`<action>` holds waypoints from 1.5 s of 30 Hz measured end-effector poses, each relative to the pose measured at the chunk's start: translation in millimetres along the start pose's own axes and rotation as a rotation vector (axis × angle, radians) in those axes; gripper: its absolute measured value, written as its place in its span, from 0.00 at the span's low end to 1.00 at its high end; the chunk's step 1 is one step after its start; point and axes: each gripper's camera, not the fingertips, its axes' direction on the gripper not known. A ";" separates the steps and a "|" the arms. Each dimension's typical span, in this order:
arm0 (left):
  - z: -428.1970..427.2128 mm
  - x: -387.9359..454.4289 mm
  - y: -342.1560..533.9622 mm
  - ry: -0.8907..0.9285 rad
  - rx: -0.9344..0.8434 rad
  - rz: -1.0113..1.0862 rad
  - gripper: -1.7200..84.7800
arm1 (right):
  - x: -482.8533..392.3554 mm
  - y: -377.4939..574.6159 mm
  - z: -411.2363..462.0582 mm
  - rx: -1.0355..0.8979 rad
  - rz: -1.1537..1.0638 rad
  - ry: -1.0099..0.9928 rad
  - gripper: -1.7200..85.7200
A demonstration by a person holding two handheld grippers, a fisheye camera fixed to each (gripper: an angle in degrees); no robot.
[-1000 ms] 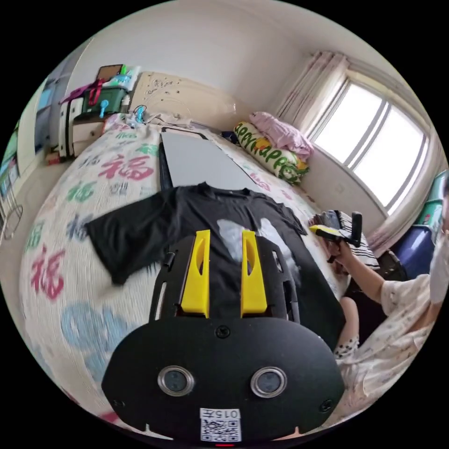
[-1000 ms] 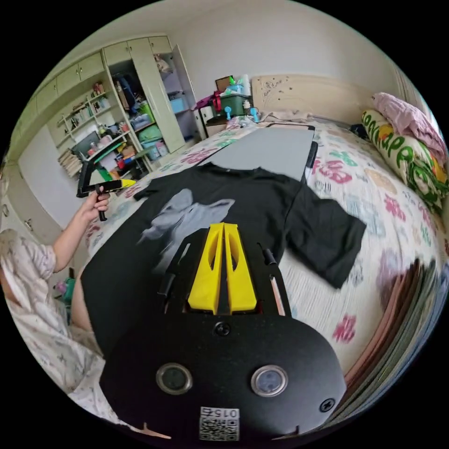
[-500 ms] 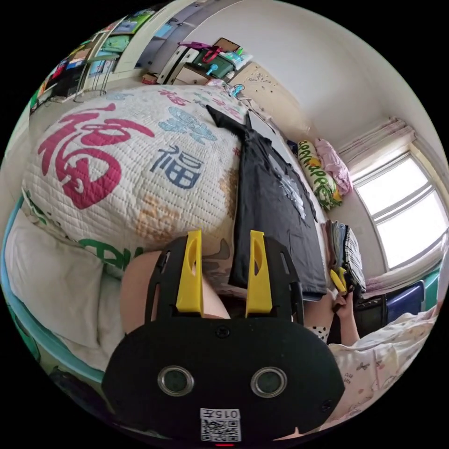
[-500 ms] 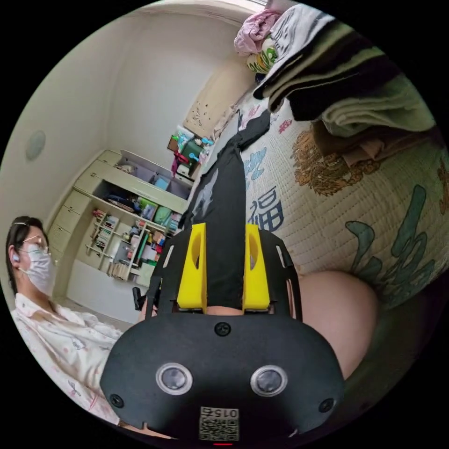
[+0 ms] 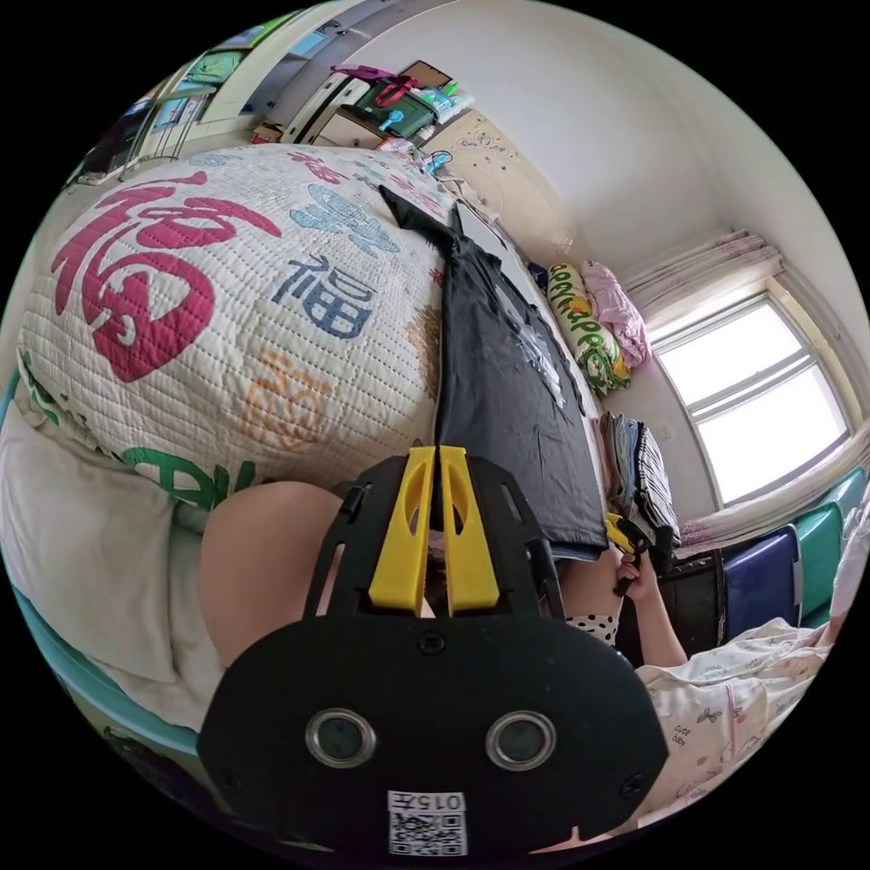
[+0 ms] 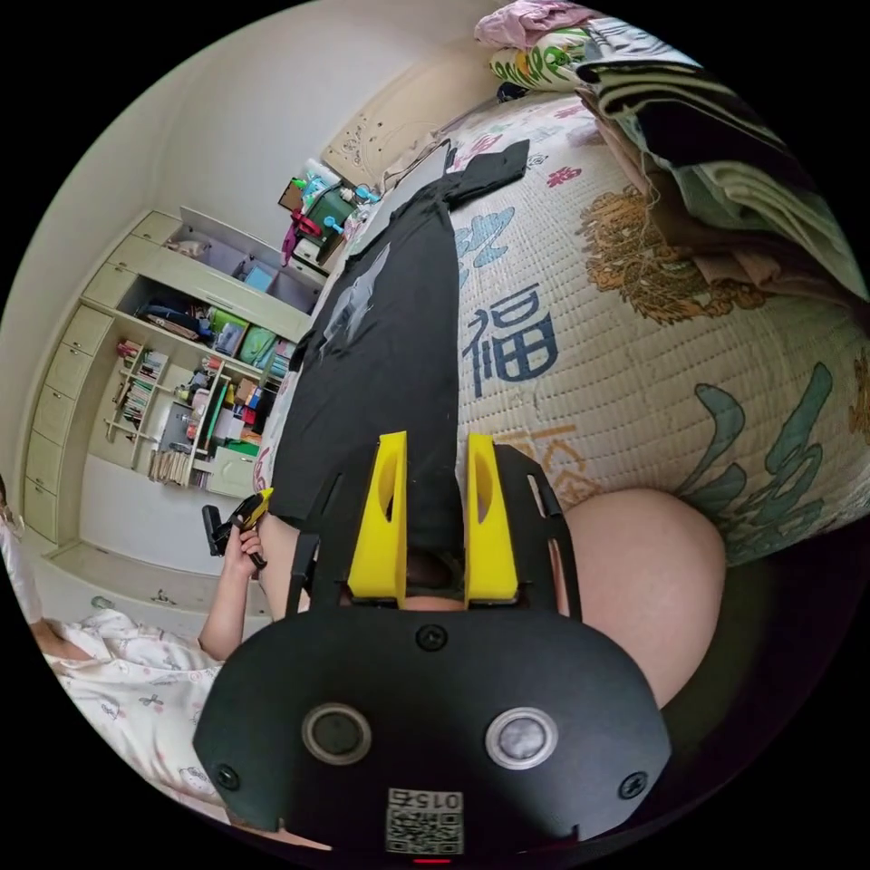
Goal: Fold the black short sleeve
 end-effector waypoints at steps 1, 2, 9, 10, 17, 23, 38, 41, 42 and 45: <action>-1.1 -1.0 1.3 0.002 0.003 -0.001 0.01 | -1.2 0.4 2.9 -0.010 0.002 0.005 0.12; -3.4 -2.9 3.7 0.009 0.011 -0.002 0.01 | -3.5 0.5 9.9 -0.034 0.002 0.005 0.10; -19.3 -5.5 16.5 0.001 0.041 0.015 0.01 | -24.2 21.4 25.0 0.013 -0.005 0.037 0.02; -21.2 -5.2 17.4 -0.003 0.044 0.018 0.01 | -24.6 23.9 26.1 0.016 0.003 0.035 0.02; -40.8 -9.4 28.4 -0.110 0.077 -0.024 0.01 | -51.1 48.1 66.3 -0.003 0.003 0.115 0.02; -53.7 -13.7 30.0 -0.098 0.098 -0.041 0.01 | -78.8 61.9 116.8 -0.051 -0.030 0.156 0.02; -48.7 -6.3 -1.6 -0.056 -0.057 -0.032 0.01 | -128.5 106.1 216.0 -0.092 -0.041 0.114 0.02; -54.8 -2.3 -3.3 -0.094 -0.070 -0.040 0.01 | -136.7 115.4 235.3 -0.105 -0.034 0.096 0.02; -56.9 -3.3 -3.9 -0.126 -0.082 -0.067 0.01 | -140.3 119.5 242.1 -0.112 -0.032 0.089 0.02; -65.7 -2.4 -8.2 -0.129 -0.071 -0.089 0.01 | -153.5 129.0 256.7 -0.142 -0.019 0.104 0.03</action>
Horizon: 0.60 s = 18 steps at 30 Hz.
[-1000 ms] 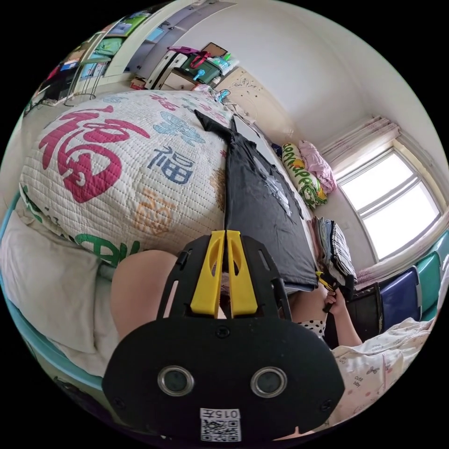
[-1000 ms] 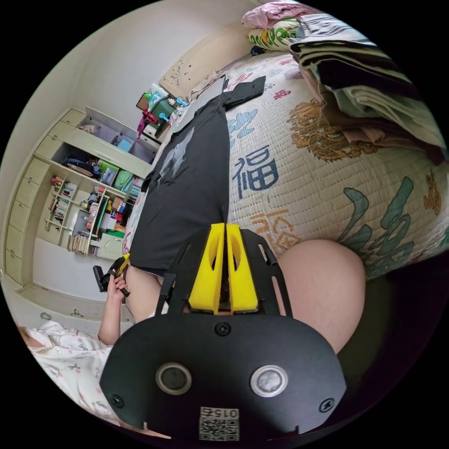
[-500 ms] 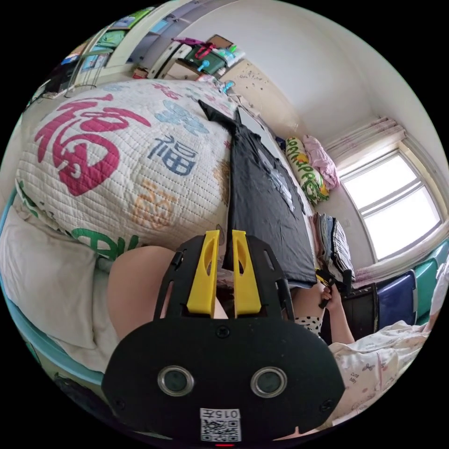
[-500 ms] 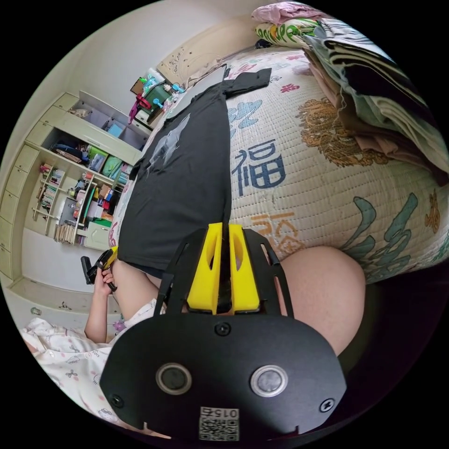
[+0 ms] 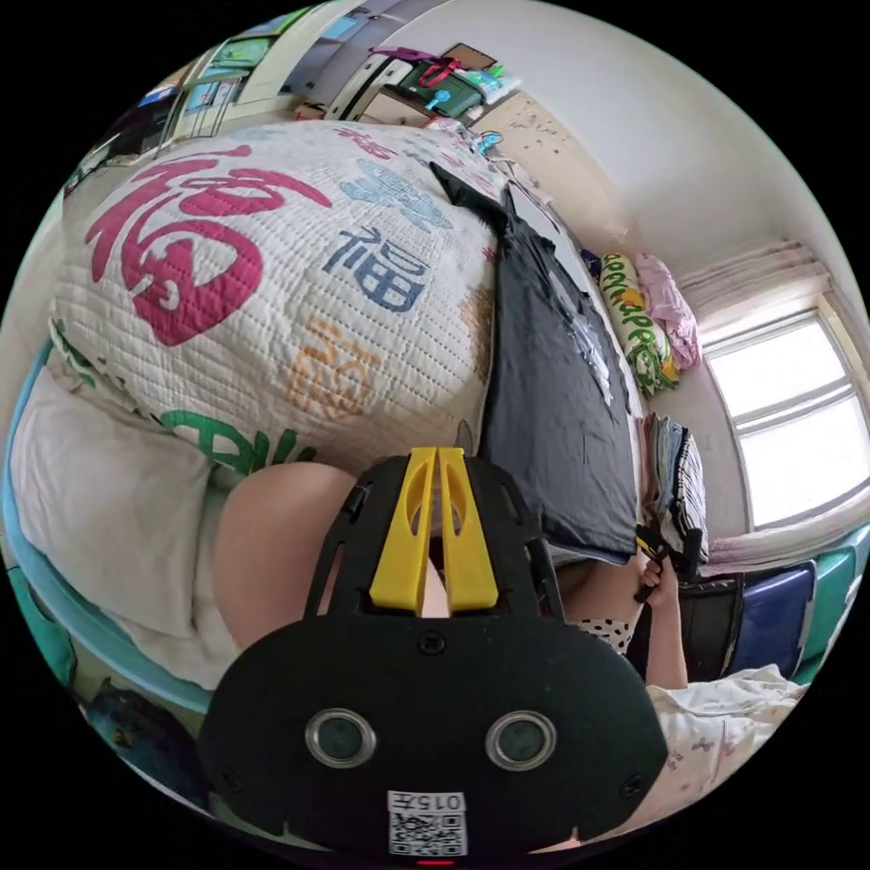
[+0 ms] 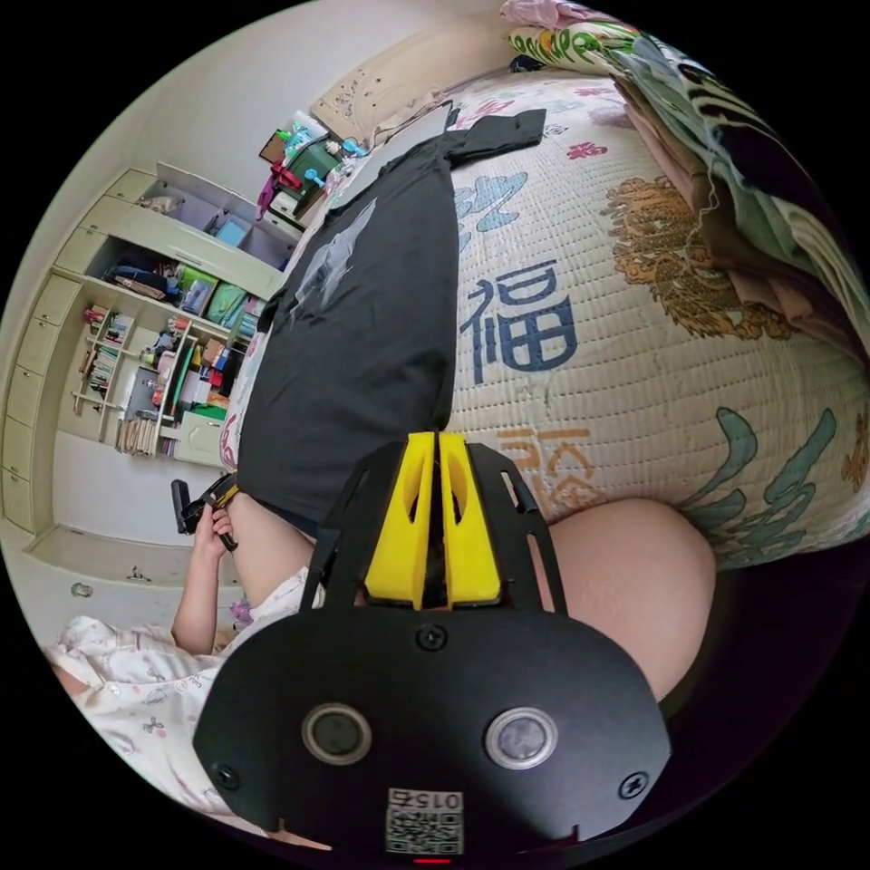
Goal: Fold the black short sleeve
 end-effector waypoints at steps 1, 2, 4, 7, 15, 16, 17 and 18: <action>-2.7 0.5 -0.7 0.005 0.007 -0.002 0.01 | -2.8 2.9 1.7 -0.002 0.010 0.004 0.04; -9.3 1.9 -0.9 0.014 0.030 -0.007 0.01 | -8.1 9.5 3.3 -0.006 0.026 0.017 0.05; -22.4 5.7 0.8 0.024 0.083 -0.007 0.01 | -17.5 19.6 0.3 -0.010 0.032 0.073 0.07; -44.3 18.3 3.0 -0.013 0.165 0.016 0.01 | -48.9 7.1 -20.1 0.016 -0.027 0.137 0.07; -64.1 112.1 -38.9 -0.102 0.197 0.236 0.01 | -336.7 -158.9 -192.4 0.279 -0.321 0.142 0.02; -65.1 118.7 -43.3 -0.082 0.192 0.249 0.01 | -356.5 -169.2 -204.7 0.283 -0.325 0.128 0.02; -67.1 130.6 -52.1 -0.045 0.182 0.274 0.01 | -392.8 -186.9 -228.0 0.285 -0.317 0.111 0.02; -69.4 140.6 -61.0 -0.021 0.169 0.285 0.01 | -425.7 -200.4 -249.8 0.278 -0.300 0.110 0.02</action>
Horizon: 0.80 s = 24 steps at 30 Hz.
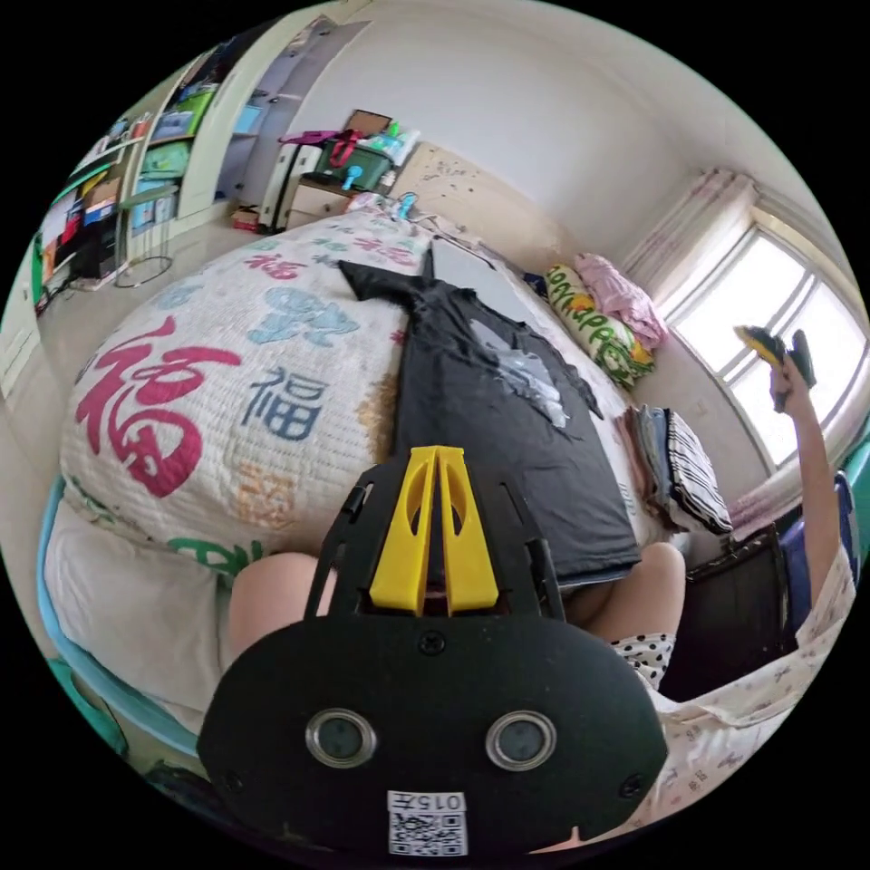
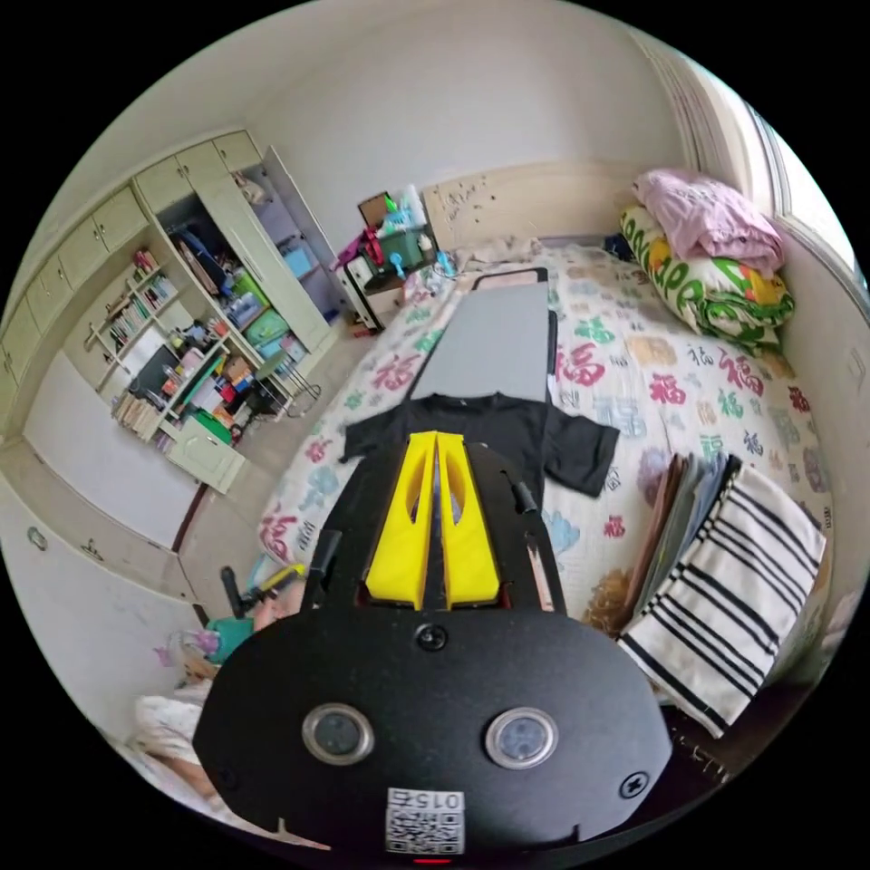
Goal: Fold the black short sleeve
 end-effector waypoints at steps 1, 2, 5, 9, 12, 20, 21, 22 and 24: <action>-0.7 3.3 -5.3 0.007 -0.002 0.003 0.01 | -11.7 -11.7 -9.3 -0.008 0.005 0.002 0.02; -2.7 10.3 -14.9 0.012 0.002 0.018 0.01 | -34.7 -29.8 -27.4 -0.019 0.001 0.002 0.01; -2.0 27.0 -35.9 0.000 -0.019 0.055 0.01 | -81.8 -50.2 -62.8 0.007 -0.110 -0.009 0.01; 6.0 48.4 -64.1 0.040 -0.042 0.075 0.01 | -82.2 -58.3 -70.9 0.031 -0.118 -0.010 0.01; 14.0 69.7 -88.2 0.043 -0.054 0.115 0.01 | -58.2 -55.5 -62.3 0.084 -0.129 -0.029 0.02; 49.0 137.6 -165.0 0.077 -0.104 0.242 0.01 | 82.6 0.3 20.1 0.246 -0.133 0.186 0.07; 57.7 149.7 -180.3 0.087 -0.114 0.262 0.02 | 119.8 15.1 42.8 0.263 -0.105 0.179 0.07; 62.4 156.0 -188.4 0.093 -0.121 0.272 0.02 | 141.0 22.1 55.4 0.261 -0.074 0.163 0.08; 82.6 183.7 -224.4 0.123 -0.147 0.308 0.02 | 237.9 51.1 114.8 0.218 0.101 0.025 0.09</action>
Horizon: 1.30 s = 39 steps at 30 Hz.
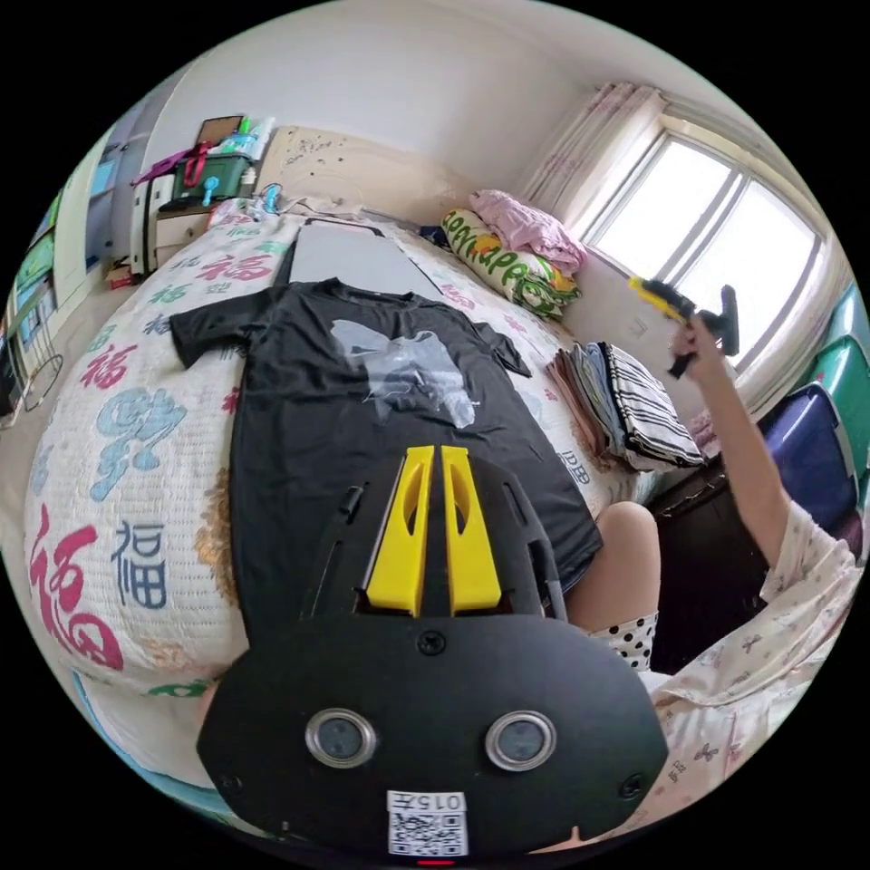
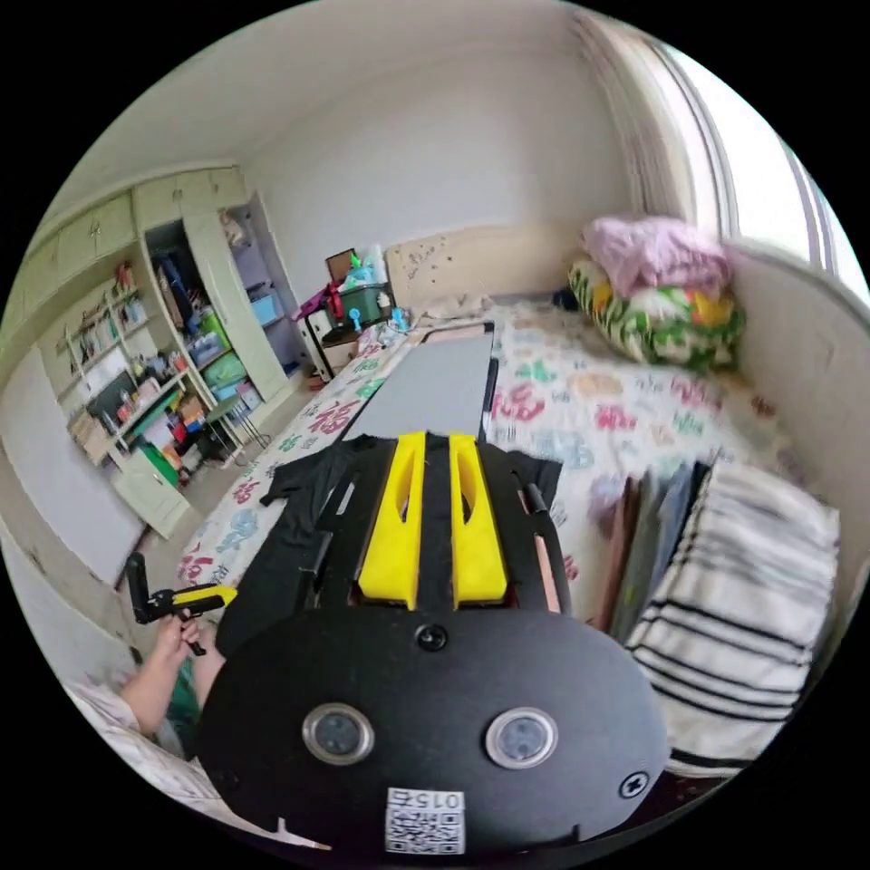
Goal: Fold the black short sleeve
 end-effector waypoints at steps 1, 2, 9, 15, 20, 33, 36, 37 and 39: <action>4.3 3.8 -12.0 0.006 -0.004 0.011 0.03 | 23.9 8.7 14.9 -0.015 0.048 -0.025 0.09; 13.6 12.4 -37.1 0.013 -0.014 0.037 0.03 | 68.3 25.7 44.5 -0.042 0.145 -0.048 0.09; 109.3 72.2 -218.5 0.050 -0.139 0.200 0.05 | 210.9 19.4 149.5 -0.083 0.398 0.017 0.13; 258.2 135.0 -373.2 0.139 -0.280 0.278 0.08 | 266.5 -38.1 172.2 -0.018 0.448 0.051 0.13; 401.4 199.7 -465.9 0.047 -0.425 0.315 0.09 | 307.1 -59.6 170.7 -0.011 0.490 0.034 0.08; 539.3 260.3 -547.9 -0.114 -0.422 0.226 0.05 | 354.5 -84.6 155.2 -0.017 0.456 0.058 0.02; 527.8 248.9 -557.7 -0.029 -0.416 0.205 0.02 | 351.5 -84.5 145.4 -0.011 0.422 0.072 0.02; 521.6 248.6 -559.5 -0.013 -0.403 0.219 0.02 | 348.1 -84.8 142.6 -0.010 0.397 0.069 0.02; 480.7 247.4 -568.6 -0.001 -0.321 0.288 0.02 | 322.7 -88.5 127.1 -0.015 0.259 0.084 0.02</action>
